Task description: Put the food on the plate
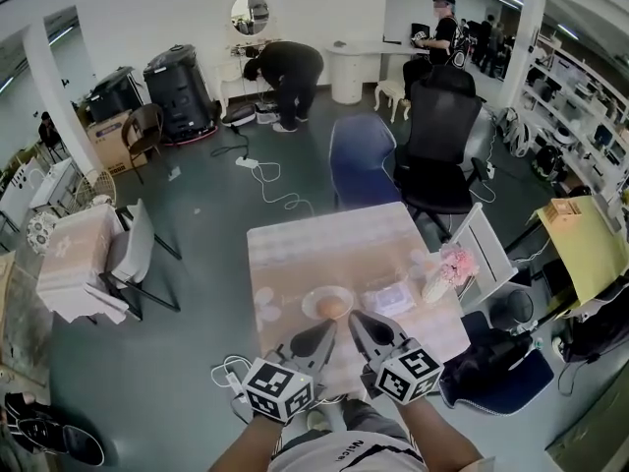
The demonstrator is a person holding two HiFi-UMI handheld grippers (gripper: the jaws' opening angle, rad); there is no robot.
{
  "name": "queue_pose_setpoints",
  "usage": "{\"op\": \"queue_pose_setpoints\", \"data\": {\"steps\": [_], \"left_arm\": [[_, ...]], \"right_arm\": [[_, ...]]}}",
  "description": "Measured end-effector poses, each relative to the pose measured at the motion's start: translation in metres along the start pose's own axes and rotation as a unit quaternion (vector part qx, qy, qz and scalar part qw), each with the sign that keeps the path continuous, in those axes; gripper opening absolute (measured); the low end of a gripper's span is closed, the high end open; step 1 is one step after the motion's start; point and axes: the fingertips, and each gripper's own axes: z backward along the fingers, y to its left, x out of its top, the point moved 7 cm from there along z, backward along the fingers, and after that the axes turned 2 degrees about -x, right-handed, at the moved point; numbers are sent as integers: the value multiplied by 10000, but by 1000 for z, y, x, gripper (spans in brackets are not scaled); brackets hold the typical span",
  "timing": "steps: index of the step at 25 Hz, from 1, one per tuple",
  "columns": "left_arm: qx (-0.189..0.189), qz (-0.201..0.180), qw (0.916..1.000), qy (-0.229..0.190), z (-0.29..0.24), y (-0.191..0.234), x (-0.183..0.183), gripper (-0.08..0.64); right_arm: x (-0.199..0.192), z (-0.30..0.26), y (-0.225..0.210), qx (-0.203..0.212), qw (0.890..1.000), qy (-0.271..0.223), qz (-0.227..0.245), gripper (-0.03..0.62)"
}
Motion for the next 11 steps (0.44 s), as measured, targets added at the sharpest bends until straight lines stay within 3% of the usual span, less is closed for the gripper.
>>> {"op": "queue_pose_setpoints", "data": {"steps": [11], "left_arm": [[108, 66, 9999, 21, 1, 17, -7, 6]], "right_arm": [[-6, -16, -1, 49, 9999, 81, 37, 15]]}}
